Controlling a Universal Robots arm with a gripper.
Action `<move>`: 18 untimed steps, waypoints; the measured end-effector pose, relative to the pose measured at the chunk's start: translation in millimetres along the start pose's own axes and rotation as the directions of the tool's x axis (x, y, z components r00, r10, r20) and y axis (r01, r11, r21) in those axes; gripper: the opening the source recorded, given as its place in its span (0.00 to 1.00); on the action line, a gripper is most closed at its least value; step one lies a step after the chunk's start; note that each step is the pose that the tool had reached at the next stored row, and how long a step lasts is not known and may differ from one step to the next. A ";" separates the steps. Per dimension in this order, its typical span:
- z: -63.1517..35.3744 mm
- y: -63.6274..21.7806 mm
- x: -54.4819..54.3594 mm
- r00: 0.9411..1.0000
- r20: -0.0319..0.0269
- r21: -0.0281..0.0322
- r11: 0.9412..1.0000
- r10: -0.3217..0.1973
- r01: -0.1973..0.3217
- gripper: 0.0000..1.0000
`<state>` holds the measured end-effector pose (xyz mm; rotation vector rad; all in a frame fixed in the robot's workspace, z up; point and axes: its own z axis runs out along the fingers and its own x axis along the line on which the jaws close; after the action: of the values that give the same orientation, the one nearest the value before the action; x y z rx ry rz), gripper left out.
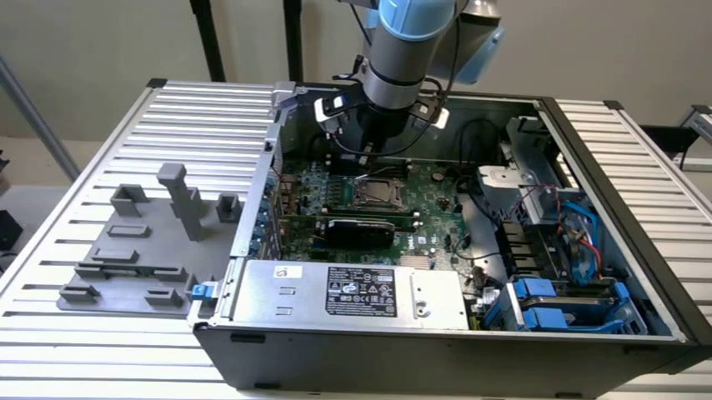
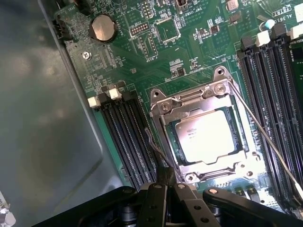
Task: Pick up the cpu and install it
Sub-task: 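Install the first cpu locking lever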
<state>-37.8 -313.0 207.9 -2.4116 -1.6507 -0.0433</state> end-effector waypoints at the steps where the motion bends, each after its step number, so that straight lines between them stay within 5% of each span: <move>1: 0.1 0.7 0.2 1.000 0.000 0.000 1.000 0.000 0.000 0.11; 18: 1.0 10.4 3.7 1.000 0.000 0.000 1.000 0.000 0.000 0.11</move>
<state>-26.8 -313.0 205.7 -2.4116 -1.6507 -0.0432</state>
